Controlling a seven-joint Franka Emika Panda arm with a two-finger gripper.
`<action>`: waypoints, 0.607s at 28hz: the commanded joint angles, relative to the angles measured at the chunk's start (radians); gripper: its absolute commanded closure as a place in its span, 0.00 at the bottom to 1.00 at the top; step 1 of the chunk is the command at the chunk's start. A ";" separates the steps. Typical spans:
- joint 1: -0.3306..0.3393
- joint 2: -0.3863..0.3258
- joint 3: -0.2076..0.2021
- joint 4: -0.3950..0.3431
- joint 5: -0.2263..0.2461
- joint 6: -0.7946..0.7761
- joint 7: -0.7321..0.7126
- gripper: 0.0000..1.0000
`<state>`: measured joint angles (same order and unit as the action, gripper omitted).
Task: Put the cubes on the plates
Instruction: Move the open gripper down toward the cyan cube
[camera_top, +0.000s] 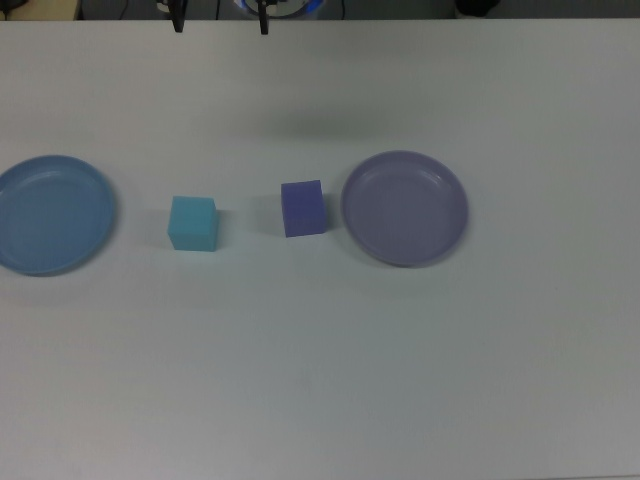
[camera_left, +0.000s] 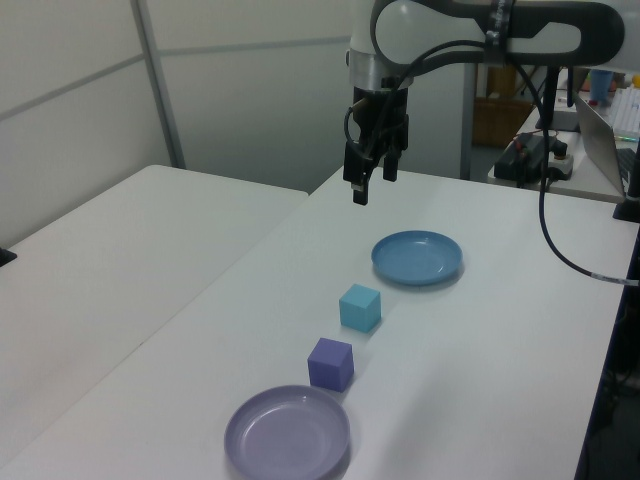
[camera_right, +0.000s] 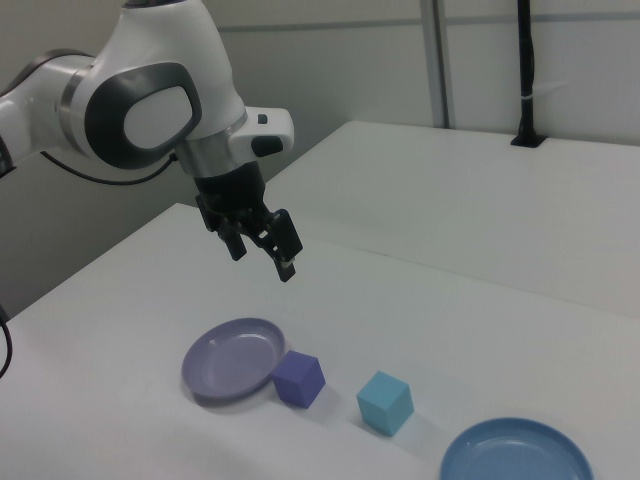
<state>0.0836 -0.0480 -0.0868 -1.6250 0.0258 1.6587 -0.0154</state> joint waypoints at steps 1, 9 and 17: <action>0.002 0.060 -0.007 0.000 0.025 0.012 -0.001 0.00; -0.034 0.138 -0.024 0.031 0.022 0.101 -0.011 0.00; -0.065 0.253 -0.031 0.013 -0.013 0.239 -0.020 0.00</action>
<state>0.0249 0.1225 -0.1125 -1.6242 0.0288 1.8240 -0.0212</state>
